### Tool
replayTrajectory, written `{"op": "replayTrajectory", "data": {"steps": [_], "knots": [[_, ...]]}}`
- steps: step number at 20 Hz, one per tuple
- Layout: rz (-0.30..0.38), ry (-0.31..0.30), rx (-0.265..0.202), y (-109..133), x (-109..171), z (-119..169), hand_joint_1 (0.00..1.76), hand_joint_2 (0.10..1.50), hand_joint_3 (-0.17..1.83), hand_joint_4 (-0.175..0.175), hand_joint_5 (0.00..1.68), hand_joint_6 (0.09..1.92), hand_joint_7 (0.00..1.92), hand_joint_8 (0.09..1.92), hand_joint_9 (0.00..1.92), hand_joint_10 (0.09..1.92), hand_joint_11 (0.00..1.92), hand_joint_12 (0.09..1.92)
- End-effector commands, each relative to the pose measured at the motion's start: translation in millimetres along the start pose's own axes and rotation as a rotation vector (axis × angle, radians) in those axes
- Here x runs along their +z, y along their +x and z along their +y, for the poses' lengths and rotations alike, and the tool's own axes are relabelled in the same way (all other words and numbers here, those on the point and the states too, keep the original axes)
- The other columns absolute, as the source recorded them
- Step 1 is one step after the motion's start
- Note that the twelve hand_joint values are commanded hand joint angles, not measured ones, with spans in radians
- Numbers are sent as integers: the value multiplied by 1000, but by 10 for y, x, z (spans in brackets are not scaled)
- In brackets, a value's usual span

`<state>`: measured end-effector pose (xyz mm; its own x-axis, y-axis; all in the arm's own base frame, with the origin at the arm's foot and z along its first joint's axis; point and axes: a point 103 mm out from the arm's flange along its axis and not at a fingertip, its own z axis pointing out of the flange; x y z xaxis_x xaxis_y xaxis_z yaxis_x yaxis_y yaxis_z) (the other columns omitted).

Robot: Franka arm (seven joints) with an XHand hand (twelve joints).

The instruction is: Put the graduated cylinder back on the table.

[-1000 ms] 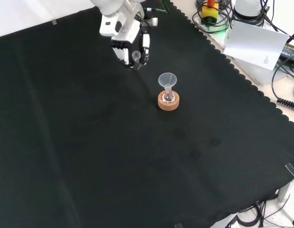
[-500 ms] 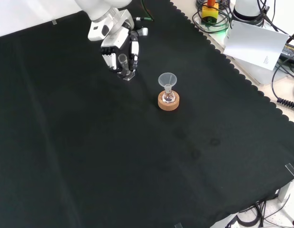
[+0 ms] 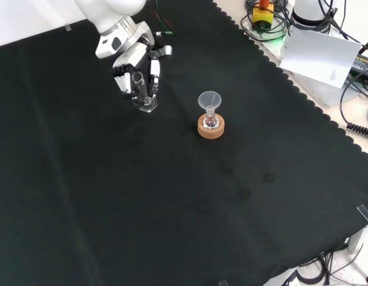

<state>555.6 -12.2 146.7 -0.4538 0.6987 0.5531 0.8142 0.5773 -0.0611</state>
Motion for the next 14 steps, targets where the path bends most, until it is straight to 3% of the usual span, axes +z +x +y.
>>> {"op": "replayTrajectory", "data": {"steps": [1,4,14], "knots": [[77,-56,-62,-34,24,179,1238,1101,13,-164,987,986,1081,829,1472,87,1298,715],[103,-65,-79,-44,77,239,1258,1101,12,-175,985,986,1026,957,1471,87,1295,719],[157,-136,-107,-140,196,376,1258,1110,4,-175,974,1003,1006,992,1456,87,1280,740]]}}
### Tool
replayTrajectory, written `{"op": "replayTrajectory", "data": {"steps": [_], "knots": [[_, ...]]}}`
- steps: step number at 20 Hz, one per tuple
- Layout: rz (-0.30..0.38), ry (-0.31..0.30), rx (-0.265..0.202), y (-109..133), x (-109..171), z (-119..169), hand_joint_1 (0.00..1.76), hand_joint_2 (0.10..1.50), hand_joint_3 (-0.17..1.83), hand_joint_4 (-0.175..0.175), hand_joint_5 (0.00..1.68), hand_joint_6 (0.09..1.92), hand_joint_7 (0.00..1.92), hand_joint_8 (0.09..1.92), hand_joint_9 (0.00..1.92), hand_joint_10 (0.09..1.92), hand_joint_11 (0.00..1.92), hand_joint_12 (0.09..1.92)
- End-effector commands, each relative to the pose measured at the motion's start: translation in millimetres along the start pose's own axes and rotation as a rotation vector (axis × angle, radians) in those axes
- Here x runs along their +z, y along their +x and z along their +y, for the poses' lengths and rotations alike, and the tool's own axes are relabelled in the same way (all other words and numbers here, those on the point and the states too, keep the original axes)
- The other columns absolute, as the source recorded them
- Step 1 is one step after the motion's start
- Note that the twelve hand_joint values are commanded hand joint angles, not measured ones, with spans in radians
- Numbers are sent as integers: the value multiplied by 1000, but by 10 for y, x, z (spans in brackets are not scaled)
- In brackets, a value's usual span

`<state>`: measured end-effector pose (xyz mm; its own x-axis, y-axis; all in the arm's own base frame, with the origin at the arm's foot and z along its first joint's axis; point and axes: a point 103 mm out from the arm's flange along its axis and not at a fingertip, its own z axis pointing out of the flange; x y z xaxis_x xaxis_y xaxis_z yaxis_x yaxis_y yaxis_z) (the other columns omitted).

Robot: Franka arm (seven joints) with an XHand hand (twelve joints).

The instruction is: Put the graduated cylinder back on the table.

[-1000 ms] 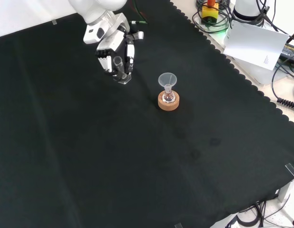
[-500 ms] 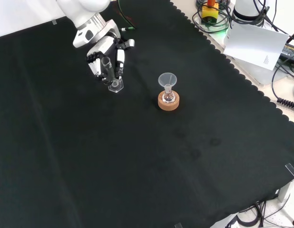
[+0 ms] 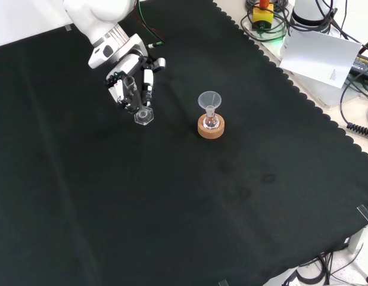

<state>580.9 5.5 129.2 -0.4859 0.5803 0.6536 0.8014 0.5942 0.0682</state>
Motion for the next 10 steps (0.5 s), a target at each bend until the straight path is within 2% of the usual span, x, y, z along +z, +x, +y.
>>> {"op": "replayTrajectory", "data": {"steps": [1,10], "knots": [[32,-53,-12,-85,72,48,1258,1110,4,-175,973,1004,1006,993,1454,87,1279,741],[45,-120,-14,-210,153,85,1255,1118,3,-175,961,1024,990,1016,1432,87,1265,755]]}}
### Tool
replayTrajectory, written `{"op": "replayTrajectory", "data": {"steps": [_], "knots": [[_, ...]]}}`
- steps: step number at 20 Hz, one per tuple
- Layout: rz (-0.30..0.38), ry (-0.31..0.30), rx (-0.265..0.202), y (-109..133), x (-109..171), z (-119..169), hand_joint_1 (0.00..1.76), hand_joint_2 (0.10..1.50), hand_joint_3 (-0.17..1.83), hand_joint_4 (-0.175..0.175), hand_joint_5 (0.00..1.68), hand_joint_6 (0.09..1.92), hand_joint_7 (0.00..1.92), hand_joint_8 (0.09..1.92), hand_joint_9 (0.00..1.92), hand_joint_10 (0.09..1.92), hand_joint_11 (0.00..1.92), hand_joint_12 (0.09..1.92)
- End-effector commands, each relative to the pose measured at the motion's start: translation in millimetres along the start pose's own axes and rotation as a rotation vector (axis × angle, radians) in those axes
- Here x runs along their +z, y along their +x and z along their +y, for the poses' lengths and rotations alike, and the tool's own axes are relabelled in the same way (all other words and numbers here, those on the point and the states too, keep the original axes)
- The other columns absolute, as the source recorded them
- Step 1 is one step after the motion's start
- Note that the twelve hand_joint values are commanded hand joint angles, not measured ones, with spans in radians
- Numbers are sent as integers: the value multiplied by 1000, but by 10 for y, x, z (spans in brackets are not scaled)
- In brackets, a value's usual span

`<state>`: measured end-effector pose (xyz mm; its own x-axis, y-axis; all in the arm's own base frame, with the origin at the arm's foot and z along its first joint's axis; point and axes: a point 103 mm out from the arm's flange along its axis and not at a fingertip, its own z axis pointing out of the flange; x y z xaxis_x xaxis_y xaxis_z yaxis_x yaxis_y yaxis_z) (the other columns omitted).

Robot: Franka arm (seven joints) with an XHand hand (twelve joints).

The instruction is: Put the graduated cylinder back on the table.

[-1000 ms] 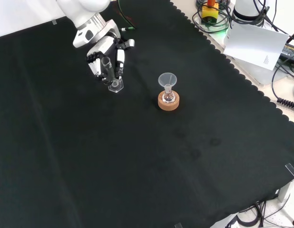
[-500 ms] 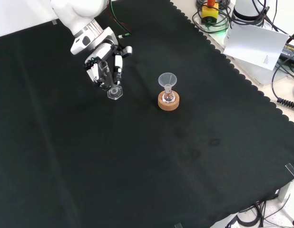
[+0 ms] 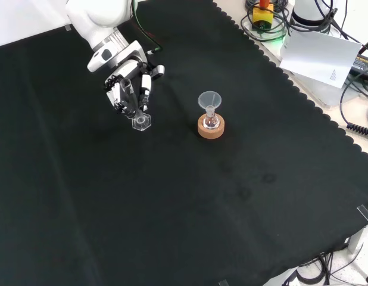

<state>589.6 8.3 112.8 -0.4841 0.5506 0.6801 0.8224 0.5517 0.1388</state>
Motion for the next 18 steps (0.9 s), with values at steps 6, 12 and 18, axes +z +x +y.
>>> {"op": "replayTrajectory", "data": {"steps": [6,12,18], "knots": [[11,-60,10,-178,38,19,1251,1126,2,-175,947,1046,972,1041,1417,87,1251,769],[9,-83,11,-225,53,18,1248,1133,2,-175,933,1069,955,1066,1393,87,1229,780],[-2,-103,5,-247,96,8,1126,1139,0,-98,946,1070,1029,639,1354,87,1184,818]]}}
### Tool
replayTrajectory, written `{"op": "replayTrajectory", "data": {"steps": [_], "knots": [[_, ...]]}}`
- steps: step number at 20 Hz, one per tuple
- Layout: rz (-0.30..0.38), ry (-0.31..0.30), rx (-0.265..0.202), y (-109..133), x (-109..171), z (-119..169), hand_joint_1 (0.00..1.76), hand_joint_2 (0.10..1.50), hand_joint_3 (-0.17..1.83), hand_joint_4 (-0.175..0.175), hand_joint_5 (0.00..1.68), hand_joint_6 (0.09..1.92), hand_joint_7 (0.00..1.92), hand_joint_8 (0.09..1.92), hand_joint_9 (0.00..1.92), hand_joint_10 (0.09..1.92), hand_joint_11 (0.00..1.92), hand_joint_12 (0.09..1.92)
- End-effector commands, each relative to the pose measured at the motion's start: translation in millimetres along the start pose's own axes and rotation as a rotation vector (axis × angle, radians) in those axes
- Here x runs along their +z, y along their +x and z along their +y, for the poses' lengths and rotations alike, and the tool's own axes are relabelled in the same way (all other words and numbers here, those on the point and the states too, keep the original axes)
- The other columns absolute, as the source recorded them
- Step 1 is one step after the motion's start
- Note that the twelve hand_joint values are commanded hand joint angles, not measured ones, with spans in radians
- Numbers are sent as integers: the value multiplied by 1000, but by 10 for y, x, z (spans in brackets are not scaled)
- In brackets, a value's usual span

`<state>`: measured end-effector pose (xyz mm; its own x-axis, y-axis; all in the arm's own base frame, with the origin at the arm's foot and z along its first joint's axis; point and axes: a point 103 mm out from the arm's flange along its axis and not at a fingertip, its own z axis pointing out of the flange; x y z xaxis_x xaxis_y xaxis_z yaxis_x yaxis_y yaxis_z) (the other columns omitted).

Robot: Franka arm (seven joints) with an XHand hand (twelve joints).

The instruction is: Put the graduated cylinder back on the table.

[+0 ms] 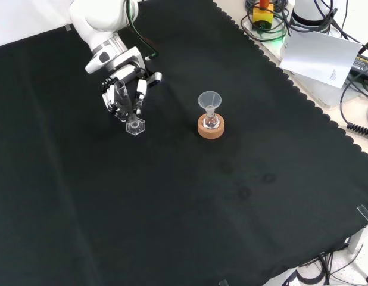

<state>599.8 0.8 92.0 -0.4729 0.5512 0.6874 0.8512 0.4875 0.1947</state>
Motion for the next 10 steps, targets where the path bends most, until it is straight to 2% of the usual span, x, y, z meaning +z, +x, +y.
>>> {"op": "replayTrajectory", "data": {"steps": [1,10], "knots": [[-13,-17,-8,-16,31,-5,1120,1139,0,-94,948,1068,1038,601,1352,87,1182,819],[-31,-33,-11,-51,81,-21,1111,1143,2,-92,939,1081,1022,549,1329,87,1159,818]]}}
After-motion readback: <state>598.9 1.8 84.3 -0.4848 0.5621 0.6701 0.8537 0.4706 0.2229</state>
